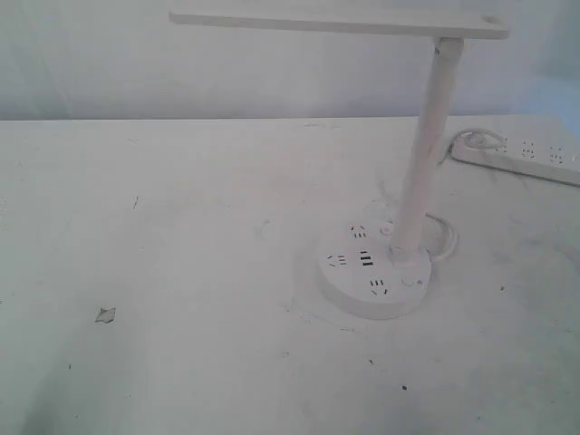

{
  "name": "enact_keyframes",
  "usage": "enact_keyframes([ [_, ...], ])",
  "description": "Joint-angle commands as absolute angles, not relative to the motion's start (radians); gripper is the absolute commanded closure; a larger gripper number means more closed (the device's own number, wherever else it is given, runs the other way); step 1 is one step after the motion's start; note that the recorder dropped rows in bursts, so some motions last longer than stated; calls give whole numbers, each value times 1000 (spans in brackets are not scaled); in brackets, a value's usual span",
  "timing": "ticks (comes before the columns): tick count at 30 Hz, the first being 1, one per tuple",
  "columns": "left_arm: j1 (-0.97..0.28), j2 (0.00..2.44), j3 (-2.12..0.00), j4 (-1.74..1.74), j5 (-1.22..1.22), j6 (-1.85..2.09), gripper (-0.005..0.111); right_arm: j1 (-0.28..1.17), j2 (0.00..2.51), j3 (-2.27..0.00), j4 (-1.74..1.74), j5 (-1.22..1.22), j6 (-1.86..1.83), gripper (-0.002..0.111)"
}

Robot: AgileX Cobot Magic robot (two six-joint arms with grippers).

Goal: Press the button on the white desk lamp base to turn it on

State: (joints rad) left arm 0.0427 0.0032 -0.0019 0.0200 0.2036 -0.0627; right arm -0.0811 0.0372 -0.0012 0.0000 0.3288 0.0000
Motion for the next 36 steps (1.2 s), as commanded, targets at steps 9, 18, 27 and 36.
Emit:
enact_keyframes([
  [9, 35, 0, 0, 16, 202, -63, 107, -80, 33, 0, -57, 280, -47, 108],
  [18, 35, 0, 0, 16, 202, -63, 107, -80, 33, 0, -53, -246, -45, 108],
  [27, 35, 0, 0, 16, 202, -63, 107, -80, 33, 0, 7, -759, -247, 108],
  [36, 35, 0, 0, 16, 202, -63, 107, -80, 153, -81, 194, -1188, -211, 108],
])
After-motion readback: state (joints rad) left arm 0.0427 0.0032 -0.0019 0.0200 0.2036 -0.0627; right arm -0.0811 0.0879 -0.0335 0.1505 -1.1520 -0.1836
